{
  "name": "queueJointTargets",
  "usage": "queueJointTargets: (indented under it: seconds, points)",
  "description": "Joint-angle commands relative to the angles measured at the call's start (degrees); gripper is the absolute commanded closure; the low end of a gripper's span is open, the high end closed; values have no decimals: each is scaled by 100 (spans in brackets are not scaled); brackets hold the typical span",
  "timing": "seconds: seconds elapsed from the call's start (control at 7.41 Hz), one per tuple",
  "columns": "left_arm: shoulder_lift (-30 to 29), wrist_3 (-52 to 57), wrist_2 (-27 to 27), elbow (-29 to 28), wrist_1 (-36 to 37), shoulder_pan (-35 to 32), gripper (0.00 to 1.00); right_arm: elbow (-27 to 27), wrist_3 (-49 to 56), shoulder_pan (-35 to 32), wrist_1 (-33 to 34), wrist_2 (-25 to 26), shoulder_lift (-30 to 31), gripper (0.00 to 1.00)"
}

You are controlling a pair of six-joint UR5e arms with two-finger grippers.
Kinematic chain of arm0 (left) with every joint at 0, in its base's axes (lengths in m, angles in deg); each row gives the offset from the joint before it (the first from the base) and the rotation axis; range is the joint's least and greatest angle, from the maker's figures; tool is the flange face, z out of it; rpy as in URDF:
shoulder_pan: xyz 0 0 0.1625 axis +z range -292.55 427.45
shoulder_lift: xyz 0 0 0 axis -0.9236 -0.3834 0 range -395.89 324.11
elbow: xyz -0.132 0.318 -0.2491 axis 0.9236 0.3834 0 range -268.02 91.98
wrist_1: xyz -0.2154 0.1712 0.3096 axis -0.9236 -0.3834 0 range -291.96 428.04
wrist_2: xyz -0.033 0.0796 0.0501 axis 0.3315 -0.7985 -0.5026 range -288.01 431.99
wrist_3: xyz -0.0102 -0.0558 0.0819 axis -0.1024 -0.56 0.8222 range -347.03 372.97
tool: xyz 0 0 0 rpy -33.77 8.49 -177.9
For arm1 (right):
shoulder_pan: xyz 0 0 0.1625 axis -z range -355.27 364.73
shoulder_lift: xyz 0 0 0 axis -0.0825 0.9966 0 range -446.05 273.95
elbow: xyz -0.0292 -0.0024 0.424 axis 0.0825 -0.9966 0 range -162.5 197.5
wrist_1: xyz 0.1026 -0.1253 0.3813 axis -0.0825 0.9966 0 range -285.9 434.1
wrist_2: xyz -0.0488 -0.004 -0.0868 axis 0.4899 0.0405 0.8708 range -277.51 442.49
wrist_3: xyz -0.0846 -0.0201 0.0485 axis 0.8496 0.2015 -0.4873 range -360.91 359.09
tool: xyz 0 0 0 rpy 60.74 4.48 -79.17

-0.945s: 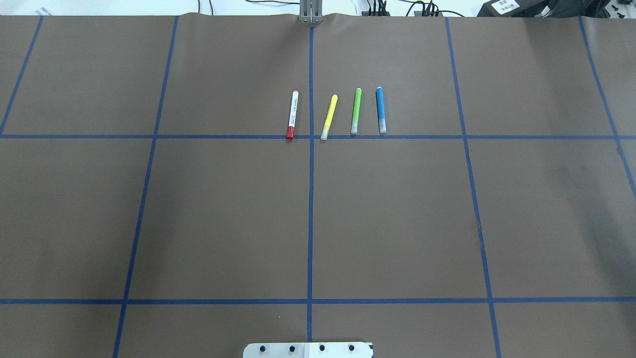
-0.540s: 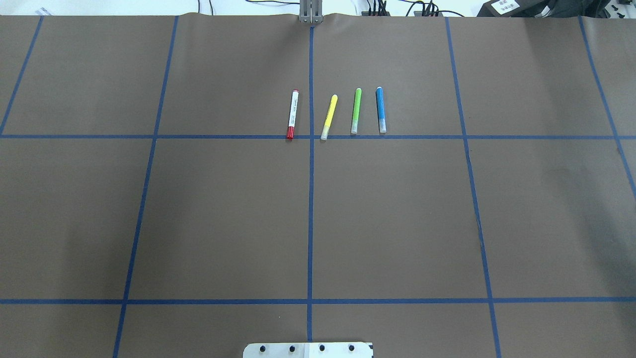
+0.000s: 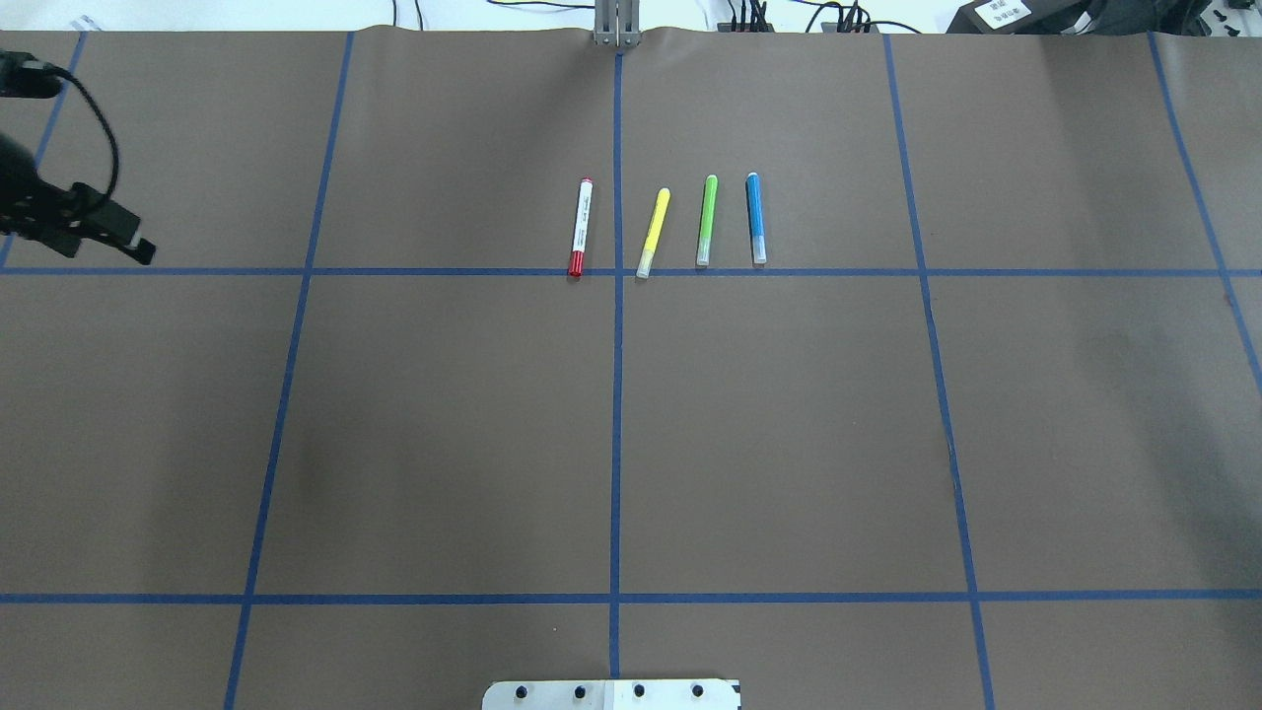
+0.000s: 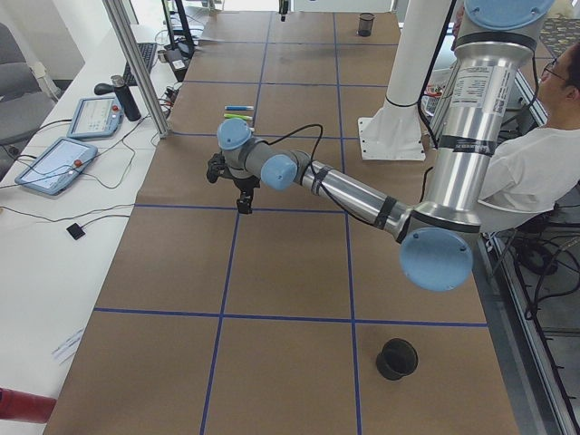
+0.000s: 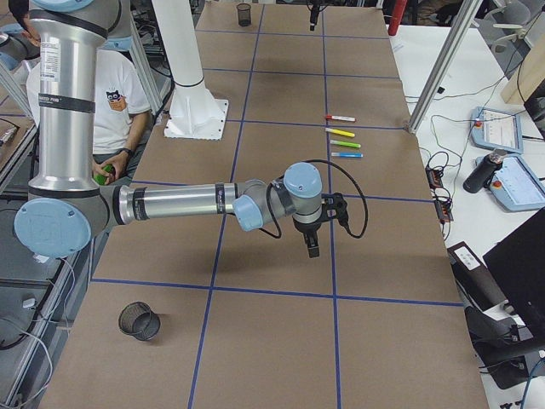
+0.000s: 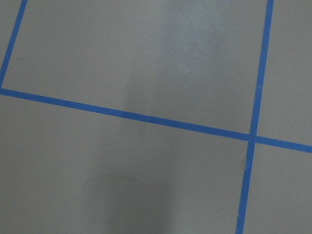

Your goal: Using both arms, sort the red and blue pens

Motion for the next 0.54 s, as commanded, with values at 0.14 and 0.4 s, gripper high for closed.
queueJointTargets:
  seconds: [0.14, 0.4]
  points:
    - [-1514, -1272, -414, -923, -49, 1031, 0, -32, -19, 36, -43, -140, -3, 1]
    - [-2654, -1765, -913, -1922, -127, 1665, 0, -59, -19, 71, -43, -149, -56, 1]
